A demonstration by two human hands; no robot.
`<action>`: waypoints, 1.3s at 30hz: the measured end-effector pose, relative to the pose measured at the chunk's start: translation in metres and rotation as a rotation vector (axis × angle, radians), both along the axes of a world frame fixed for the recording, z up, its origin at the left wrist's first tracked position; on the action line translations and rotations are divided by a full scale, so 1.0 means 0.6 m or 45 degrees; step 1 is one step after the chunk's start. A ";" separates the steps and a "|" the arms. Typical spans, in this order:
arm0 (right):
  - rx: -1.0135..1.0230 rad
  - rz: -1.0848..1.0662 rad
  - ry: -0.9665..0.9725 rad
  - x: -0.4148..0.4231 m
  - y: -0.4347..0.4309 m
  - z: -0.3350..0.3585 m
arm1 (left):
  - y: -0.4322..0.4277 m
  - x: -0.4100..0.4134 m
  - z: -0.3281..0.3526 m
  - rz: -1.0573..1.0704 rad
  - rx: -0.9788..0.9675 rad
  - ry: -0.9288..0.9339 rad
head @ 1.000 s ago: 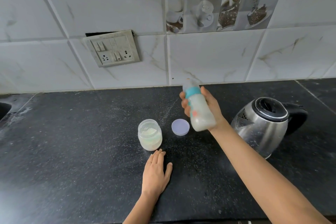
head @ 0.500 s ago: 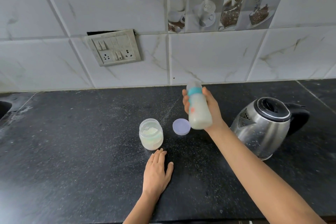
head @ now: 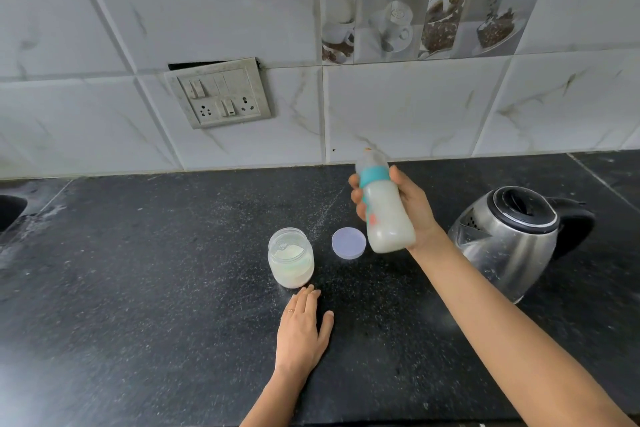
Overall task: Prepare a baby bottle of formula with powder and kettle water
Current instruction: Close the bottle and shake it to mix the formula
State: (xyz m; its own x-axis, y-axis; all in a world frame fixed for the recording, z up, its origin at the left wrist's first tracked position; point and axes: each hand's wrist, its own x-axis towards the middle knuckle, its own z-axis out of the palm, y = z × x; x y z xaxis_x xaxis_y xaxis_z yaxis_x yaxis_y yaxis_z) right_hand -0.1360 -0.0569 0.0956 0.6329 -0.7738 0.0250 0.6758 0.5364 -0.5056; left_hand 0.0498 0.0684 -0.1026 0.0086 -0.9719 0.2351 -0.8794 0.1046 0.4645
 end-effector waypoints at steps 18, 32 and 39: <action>0.262 -0.318 0.161 0.016 0.001 0.015 | 0.002 0.000 0.001 0.003 0.021 0.000; -0.313 -0.615 0.623 0.005 0.003 0.004 | 0.001 -0.001 0.005 -0.001 0.033 0.010; 0.277 -0.513 0.097 0.002 0.004 0.000 | 0.001 -0.003 0.008 -0.003 0.044 0.016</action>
State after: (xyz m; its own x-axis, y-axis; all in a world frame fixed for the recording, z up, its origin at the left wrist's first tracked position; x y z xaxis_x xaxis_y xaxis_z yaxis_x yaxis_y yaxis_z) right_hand -0.1350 -0.0546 0.0956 0.2746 -0.9405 -0.2001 0.8175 0.3379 -0.4664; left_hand 0.0481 0.0692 -0.0977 0.0087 -0.9795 0.2014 -0.8734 0.0906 0.4786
